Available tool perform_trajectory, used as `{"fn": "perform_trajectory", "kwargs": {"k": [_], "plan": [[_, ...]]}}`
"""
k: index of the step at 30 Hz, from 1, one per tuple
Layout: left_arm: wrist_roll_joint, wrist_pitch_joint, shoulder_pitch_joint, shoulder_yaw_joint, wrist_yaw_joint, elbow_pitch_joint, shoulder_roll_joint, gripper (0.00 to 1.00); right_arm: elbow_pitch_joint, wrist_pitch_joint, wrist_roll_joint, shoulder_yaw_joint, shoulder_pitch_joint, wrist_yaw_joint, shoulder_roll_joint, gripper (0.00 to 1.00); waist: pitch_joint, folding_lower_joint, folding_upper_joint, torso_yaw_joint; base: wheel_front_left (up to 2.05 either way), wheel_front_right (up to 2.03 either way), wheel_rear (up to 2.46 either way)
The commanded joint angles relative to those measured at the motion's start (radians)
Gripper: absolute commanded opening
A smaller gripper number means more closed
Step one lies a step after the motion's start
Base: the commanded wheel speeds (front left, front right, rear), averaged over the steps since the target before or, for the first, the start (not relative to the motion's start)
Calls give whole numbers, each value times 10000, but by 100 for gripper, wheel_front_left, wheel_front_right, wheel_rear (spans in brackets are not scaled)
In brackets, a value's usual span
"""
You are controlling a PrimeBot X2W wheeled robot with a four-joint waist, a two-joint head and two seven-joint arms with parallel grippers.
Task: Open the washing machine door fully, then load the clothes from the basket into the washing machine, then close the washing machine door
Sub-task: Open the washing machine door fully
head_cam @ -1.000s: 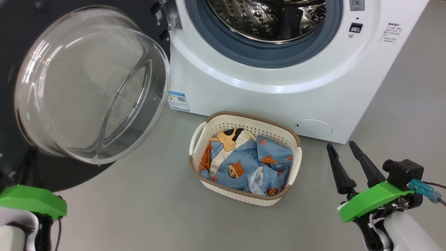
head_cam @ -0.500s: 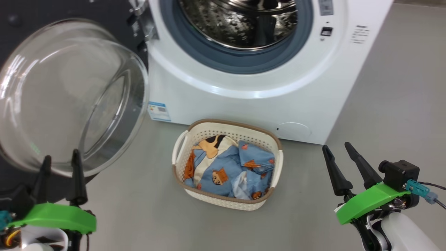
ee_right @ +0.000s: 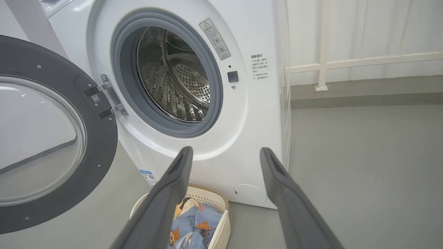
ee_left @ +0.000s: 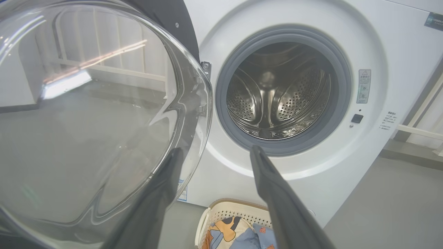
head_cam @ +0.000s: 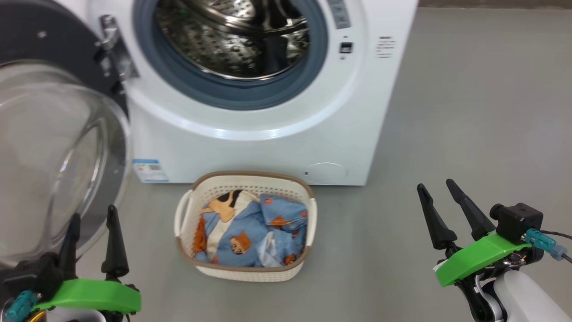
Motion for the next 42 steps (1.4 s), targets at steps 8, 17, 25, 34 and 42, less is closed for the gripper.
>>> {"fn": "perform_trajectory", "kwargs": {"k": [8,17,25,34,42], "plan": [[122,-283,16,213,35,-245,45,100,-348,-124,-213,214,-226,56,-229,100,-155,0,0,-1246,0,0,0],[82,-366,215,166,-13,-304,23,100,-383,-124,-295,158,-195,56,-309,100,-237,0,0,-1590,0,0,0],[127,-421,328,53,-51,-290,37,100,-403,-124,-429,13,-150,56,-363,100,-262,0,0,-1715,0,0,0],[190,-495,301,-52,-99,-220,52,100,-410,-124,-555,-109,-144,56,-394,100,-275,0,0,-1704,0,0,0],[212,-531,223,-114,-143,-85,81,100,-403,-124,-615,-157,-129,56,-377,100,-259,0,0,-1655,0,0,0]]}}
